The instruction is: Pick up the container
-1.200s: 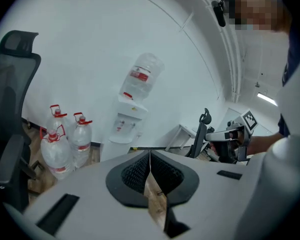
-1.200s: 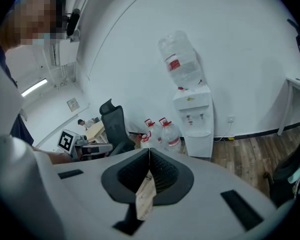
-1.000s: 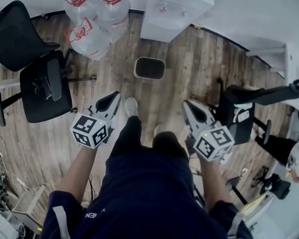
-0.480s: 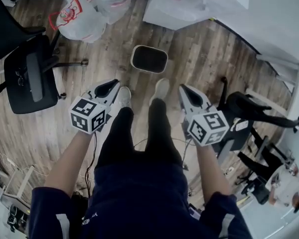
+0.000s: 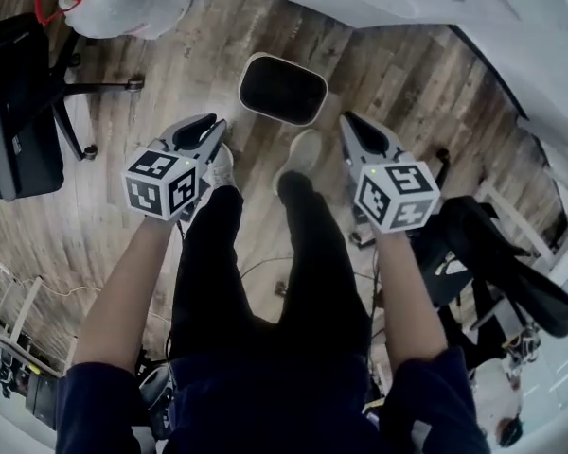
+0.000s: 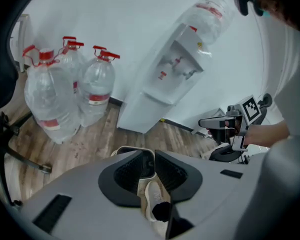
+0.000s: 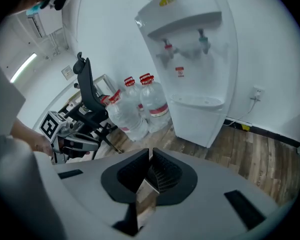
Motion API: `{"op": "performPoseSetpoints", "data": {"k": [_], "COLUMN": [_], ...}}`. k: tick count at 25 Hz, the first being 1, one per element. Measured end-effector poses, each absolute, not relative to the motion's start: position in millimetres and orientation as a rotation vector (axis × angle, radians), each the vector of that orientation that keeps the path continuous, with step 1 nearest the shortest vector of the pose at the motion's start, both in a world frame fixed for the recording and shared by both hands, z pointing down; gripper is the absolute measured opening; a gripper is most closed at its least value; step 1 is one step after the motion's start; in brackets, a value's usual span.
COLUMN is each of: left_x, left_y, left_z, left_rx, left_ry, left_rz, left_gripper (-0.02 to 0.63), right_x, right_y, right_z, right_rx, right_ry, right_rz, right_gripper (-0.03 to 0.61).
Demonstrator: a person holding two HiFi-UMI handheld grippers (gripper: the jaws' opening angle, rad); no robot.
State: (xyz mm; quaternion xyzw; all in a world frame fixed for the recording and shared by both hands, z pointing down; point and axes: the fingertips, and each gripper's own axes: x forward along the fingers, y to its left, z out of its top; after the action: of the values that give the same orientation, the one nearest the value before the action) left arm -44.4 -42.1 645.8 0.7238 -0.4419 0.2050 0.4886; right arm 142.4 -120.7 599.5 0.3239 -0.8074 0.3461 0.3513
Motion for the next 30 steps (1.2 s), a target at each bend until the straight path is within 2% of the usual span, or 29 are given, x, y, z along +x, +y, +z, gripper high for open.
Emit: {"op": "performPoseSetpoints", "data": {"k": [3, 9, 17, 23, 27, 30], "left_x": [-38, -25, -15, -14, -7, -6], "left_y": [-43, -37, -37, -29, -27, -31], "left_z": [716, 854, 968, 1001, 1010, 1015], "left_rx": [1.704, 1.607, 1.44, 1.333, 1.297, 1.253], "left_ry": [-1.075, -1.064, -1.099, -1.172, -1.158, -1.158], "left_rz": [0.551, 0.686, 0.668, 0.597, 0.532, 0.499], "left_gripper": [0.111, 0.174, 0.237, 0.234, 0.168, 0.156], "right_x": [142, 154, 176, 179, 177, 178], "right_y": [-133, -139, -145, -140, -140, -143], "right_z": [669, 820, 961, 1006, 1014, 1018], "right_rx": [0.77, 0.62, 0.486, 0.394, 0.366, 0.399], "right_ry": [-2.068, -1.983, -1.879, -1.861, -1.872, -1.848], "right_rz": [0.87, 0.73, 0.651, 0.603, 0.542, 0.52], "right_gripper": [0.027, 0.099, 0.187, 0.171, 0.123, 0.083]}}
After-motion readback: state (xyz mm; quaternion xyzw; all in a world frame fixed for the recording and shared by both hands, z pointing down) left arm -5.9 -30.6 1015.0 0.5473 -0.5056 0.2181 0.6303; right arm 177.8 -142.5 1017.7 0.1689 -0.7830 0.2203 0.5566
